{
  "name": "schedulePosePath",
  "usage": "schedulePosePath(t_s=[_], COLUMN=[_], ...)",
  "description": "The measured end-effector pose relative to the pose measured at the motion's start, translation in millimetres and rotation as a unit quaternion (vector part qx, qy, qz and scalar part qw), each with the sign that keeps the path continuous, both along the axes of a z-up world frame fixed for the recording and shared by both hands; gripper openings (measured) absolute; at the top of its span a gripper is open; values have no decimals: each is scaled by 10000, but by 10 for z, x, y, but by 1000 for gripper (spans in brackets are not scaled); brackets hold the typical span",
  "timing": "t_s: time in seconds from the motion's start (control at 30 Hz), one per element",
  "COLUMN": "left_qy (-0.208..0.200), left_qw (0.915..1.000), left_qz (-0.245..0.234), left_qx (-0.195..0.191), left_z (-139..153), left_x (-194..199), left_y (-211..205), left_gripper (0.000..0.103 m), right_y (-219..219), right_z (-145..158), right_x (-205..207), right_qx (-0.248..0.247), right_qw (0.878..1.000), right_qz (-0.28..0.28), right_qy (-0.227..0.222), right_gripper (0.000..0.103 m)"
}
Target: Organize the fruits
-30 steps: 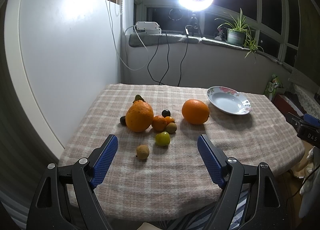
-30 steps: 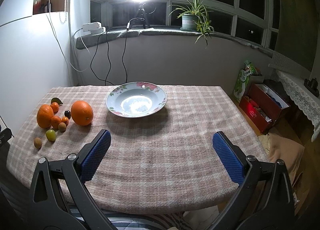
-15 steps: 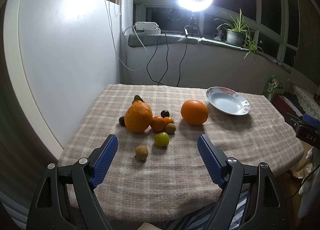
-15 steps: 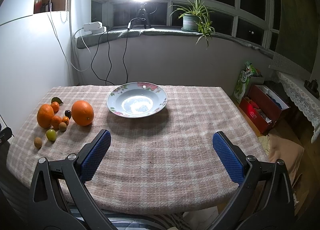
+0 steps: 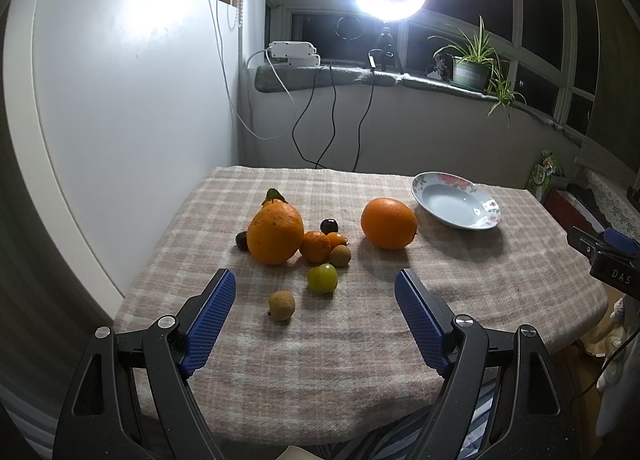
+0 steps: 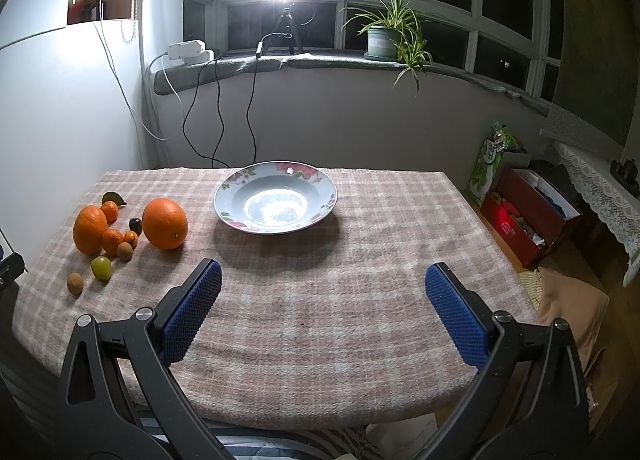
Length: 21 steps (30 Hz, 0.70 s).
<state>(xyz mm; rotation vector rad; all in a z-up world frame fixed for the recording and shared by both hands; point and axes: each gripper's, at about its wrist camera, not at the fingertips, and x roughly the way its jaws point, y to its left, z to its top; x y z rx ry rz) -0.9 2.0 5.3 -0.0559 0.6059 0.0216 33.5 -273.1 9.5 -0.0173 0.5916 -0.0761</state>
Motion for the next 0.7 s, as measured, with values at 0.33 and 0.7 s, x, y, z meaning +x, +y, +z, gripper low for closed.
schedulePosePath(t_s=[0.33,0.7], left_qy=[41,221], left_qw=[9999,9965], left_qz=[-104,-642], left_qx=[-45,-496], left_z=[-71,-217], left_x=[77,393], left_y=[-28,-95], left_gripper=[82,82], right_y=[-5,8], right_z=[-73,-299], right_x=[32,371], right_qx=[17,660], right_qw=[10000,9923], right_qz=[44,1020], right_qy=[47,234], right_gripper=[103,103])
